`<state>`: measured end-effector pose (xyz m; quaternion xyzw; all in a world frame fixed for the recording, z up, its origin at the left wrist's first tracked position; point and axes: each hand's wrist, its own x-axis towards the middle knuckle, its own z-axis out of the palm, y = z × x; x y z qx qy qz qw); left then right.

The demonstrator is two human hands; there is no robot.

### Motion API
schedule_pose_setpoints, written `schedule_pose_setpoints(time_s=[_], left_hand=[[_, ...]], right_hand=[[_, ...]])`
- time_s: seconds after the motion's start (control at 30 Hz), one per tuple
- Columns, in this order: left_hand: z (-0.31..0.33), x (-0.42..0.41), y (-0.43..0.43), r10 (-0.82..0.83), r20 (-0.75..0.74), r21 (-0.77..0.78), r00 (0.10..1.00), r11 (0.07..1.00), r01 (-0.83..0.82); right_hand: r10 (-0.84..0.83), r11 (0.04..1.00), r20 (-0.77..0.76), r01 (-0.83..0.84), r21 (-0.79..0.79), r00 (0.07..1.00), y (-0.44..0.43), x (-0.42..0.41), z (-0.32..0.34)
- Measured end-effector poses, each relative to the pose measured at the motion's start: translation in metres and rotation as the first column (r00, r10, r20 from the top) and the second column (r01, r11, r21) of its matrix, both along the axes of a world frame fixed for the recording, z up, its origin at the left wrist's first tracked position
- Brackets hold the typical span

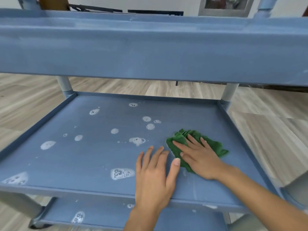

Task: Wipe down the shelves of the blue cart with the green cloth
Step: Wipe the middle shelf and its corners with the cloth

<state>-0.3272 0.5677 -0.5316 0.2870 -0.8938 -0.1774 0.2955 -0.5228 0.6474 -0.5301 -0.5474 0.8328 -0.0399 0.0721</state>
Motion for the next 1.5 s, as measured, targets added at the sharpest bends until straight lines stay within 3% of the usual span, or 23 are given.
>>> schedule_pose_setpoints(time_s=[0.13, 0.27, 0.37, 0.57, 0.73, 0.97, 1.13, 1.2, 1.3, 1.43, 1.5], left_hand=[[0.007, 0.01, -0.001, -0.022, -0.068, -0.025, 0.997, 0.999, 0.02], [0.003, 0.033, -0.011, -0.002, 0.145, -0.119, 0.989, 0.993, 0.02], [-0.004, 0.047, -0.02, -0.032, 0.276, -0.117, 0.961, 0.991, 0.067], [-0.01, 0.05, -0.016, -0.135, 0.388, -0.179, 0.912, 0.959, 0.218], [-0.014, 0.048, -0.015, -0.164, 0.448, -0.131, 0.879, 0.96, 0.246], [-0.013, 0.042, -0.016, -0.184, 0.356, -0.149, 0.916, 0.957, 0.25], [-0.024, 0.029, -0.02, -0.108, 0.198, -0.387, 0.974, 0.905, 0.179], [-0.031, 0.026, -0.022, -0.107, 0.276, -0.422, 0.955, 0.879, 0.22], [-0.033, 0.035, -0.031, -0.079, 0.358, -0.352, 0.93, 0.911, 0.213], [-0.036, 0.038, -0.041, -0.025, 0.278, -0.372, 0.96, 0.919, 0.132], [-0.035, 0.034, -0.042, 0.023, 0.227, -0.472, 0.974, 0.877, 0.089]], right_hand=[[-0.171, 0.985, 0.004, 0.171, -0.016, 0.985, 0.034, 0.064, 0.0], [-0.301, 0.953, 0.02, 0.301, -0.022, 0.953, 0.049, 0.106, -0.004], [-0.331, 0.943, 0.047, 0.332, -0.015, 0.942, 0.047, 0.115, -0.002], [-0.338, 0.941, 0.045, 0.338, 0.007, 0.94, 0.046, 0.113, -0.002], [-0.359, 0.933, 0.033, 0.358, 0.021, 0.933, 0.02, 0.086, 0.001], [-0.474, 0.88, 0.03, 0.475, -0.003, 0.88, -0.068, -0.018, -0.006], [-0.562, 0.826, 0.06, 0.563, -0.007, 0.825, -0.13, -0.094, 0.003], [-0.593, 0.804, 0.058, 0.595, -0.02, 0.803, -0.148, -0.118, 0.004], [-0.621, 0.782, 0.056, 0.623, -0.029, 0.782, -0.172, -0.148, 0.002], [-0.619, 0.782, 0.017, 0.618, -0.078, 0.785, -0.19, -0.168, -0.002], [-0.582, 0.811, -0.003, 0.581, -0.076, 0.813, -0.194, -0.168, -0.002]])
